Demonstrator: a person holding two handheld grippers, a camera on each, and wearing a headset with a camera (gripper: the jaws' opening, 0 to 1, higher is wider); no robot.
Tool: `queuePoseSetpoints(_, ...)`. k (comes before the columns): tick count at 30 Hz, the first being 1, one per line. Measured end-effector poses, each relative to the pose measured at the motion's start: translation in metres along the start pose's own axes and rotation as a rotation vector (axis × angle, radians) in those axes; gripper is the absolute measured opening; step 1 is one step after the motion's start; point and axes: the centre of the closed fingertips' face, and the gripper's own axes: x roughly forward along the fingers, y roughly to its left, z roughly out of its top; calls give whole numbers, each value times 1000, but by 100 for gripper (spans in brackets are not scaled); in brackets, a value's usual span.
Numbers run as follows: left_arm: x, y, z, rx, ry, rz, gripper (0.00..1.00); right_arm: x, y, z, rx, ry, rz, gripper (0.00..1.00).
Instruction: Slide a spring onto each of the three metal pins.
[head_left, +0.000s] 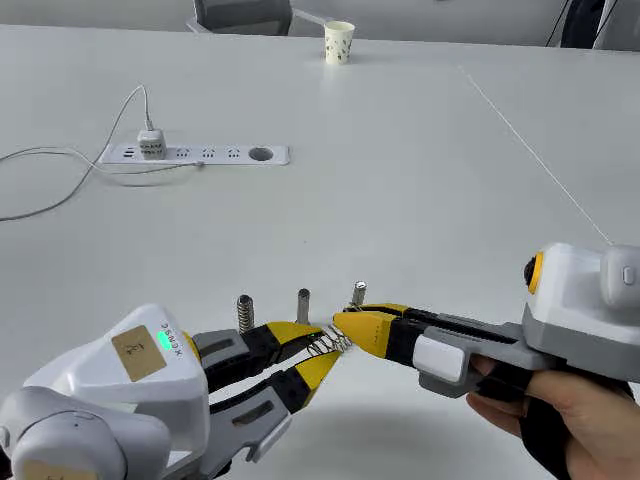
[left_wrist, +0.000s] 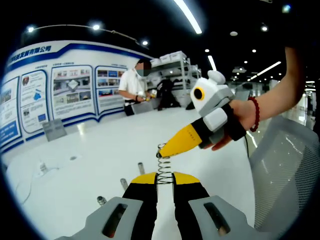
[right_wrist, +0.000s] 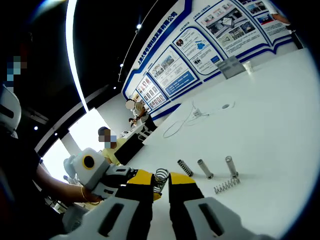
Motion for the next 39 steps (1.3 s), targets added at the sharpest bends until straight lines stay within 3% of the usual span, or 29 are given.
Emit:
queuePoseSetpoints(10,-1,1,-9,-36,42,2,12,0,-2,4,-31,-8,-16,11)
queuePoseSetpoints(24,-6,10,-25,-92,125,60,32,2,-7,11,-144,-6,-76,11)
queuePoseSetpoints(33,-15,19,-31,-123,149,110,41,8,-13,20,-193,-25,-113,11)
queuePoseSetpoints(39,-19,22,-33,-153,139,134,47,13,-16,23,-231,-26,-129,11)
